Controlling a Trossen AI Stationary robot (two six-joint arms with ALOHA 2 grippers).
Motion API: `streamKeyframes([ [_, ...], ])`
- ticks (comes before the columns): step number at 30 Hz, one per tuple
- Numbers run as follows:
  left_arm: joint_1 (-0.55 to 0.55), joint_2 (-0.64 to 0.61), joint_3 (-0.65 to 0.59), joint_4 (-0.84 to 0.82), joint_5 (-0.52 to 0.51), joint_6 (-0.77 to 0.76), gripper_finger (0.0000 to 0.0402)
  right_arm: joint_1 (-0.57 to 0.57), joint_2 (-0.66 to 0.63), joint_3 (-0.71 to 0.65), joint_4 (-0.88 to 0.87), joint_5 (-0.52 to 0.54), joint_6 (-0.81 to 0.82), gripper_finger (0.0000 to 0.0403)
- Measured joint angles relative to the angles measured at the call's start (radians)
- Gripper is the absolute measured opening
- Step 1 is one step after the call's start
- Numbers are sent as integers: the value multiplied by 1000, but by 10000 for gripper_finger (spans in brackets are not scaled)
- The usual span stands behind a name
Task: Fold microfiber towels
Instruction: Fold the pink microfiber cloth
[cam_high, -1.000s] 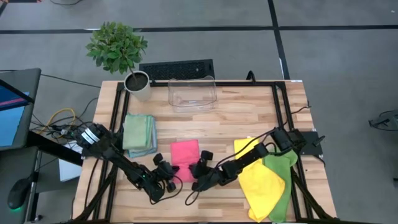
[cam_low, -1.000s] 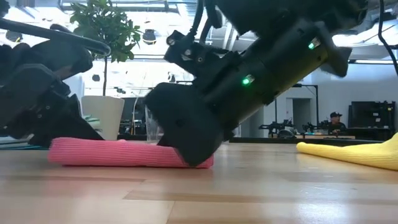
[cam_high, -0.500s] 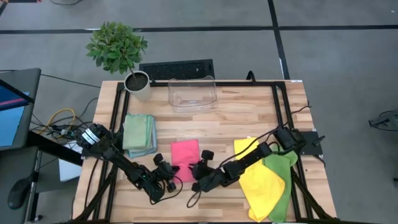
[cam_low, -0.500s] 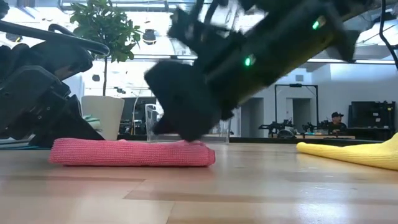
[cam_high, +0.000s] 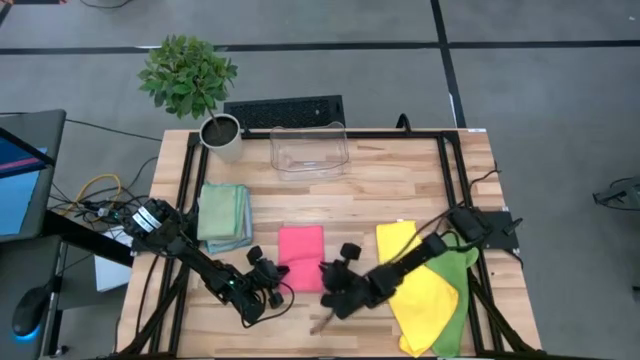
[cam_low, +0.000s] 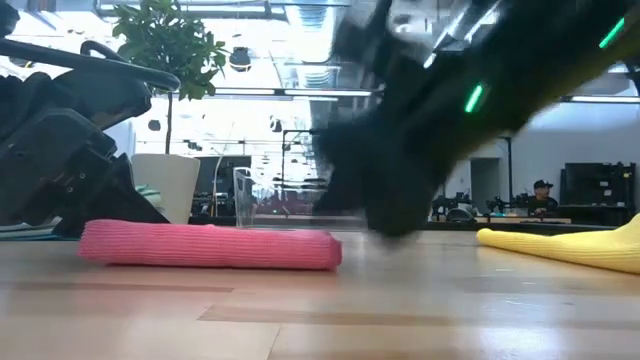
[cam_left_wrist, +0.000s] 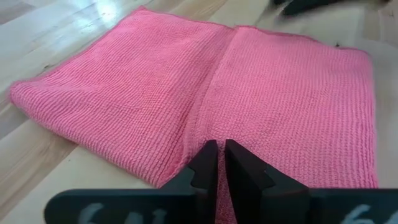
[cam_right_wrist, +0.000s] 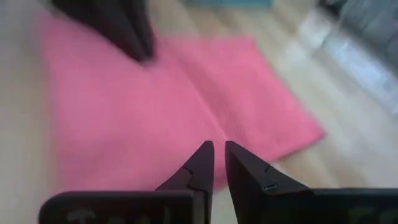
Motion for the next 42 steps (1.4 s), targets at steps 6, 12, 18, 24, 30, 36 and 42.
streamKeyframes([
  [6,0,1,-1,31,1,18,24,52,-56,1,61,102,-62,65],
  [12,0,2,-1,36,-10,18,24,60,17,4,248,-21,-138,65],
  [18,0,-5,0,37,-8,36,24,57,91,-10,252,-57,-44,65],
  [24,0,-112,0,33,8,187,24,57,102,-7,230,-58,7,65],
  [30,-33,-261,0,29,-13,282,24,57,100,-7,224,-58,4,65],
  [36,-102,-190,-9,171,-60,345,10,51,99,-7,223,-61,2,65],
  [42,-77,14,35,303,-38,378,2,51,99,-7,220,-63,2,65],
])
